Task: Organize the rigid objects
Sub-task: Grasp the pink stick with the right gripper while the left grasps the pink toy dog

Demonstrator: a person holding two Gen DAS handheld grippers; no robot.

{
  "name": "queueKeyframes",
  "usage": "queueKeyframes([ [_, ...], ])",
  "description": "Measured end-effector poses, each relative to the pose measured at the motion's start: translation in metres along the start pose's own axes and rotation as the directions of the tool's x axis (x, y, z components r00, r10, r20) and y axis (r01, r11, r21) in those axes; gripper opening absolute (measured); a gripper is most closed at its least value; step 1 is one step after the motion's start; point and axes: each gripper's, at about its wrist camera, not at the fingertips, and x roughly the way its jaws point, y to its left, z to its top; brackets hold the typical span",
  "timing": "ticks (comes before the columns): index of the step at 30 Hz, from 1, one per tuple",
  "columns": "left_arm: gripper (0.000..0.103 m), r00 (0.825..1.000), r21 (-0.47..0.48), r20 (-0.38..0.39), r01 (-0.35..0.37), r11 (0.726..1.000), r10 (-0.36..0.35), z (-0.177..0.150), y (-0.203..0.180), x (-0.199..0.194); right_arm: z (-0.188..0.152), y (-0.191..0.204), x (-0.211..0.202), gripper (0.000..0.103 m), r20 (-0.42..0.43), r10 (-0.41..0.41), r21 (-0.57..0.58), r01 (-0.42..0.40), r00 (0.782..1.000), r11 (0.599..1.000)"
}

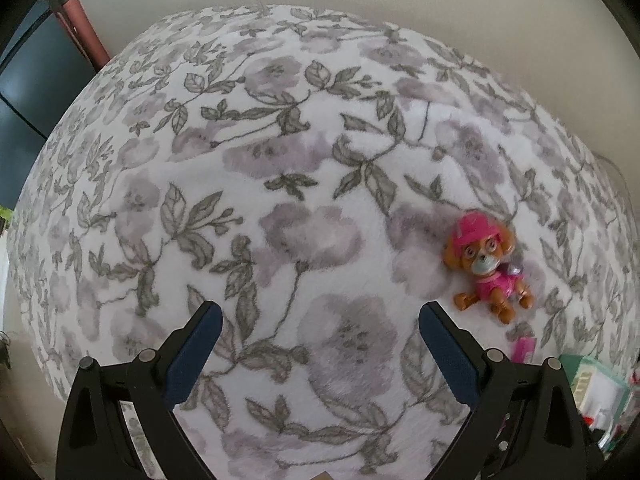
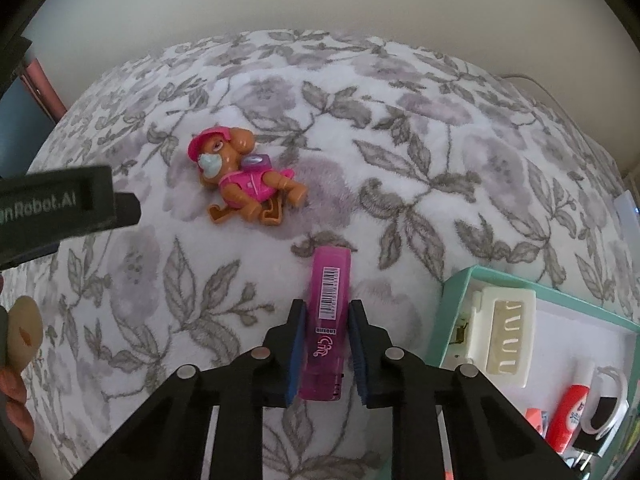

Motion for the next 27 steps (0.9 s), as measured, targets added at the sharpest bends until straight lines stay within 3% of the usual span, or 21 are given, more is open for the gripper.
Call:
queueKeyframes([
  [16, 0.099, 0.983, -0.004, 0.067, 0.172, 0.985, -0.172, 0.014, -0.036, -0.001, 0.007, -0.022, -0.001, 0.021, 0.047, 0.053, 0.045, -0.055, 0.997, 0.997],
  [27, 0.099, 0.97, 0.006, 0.086, 0.226, 0.974, -0.226, 0.017, -0.058, 0.02, 0.012, -0.023, 0.005, 0.021, 0.047, 0.044, 0.027, -0.046, 0.998, 0.999],
])
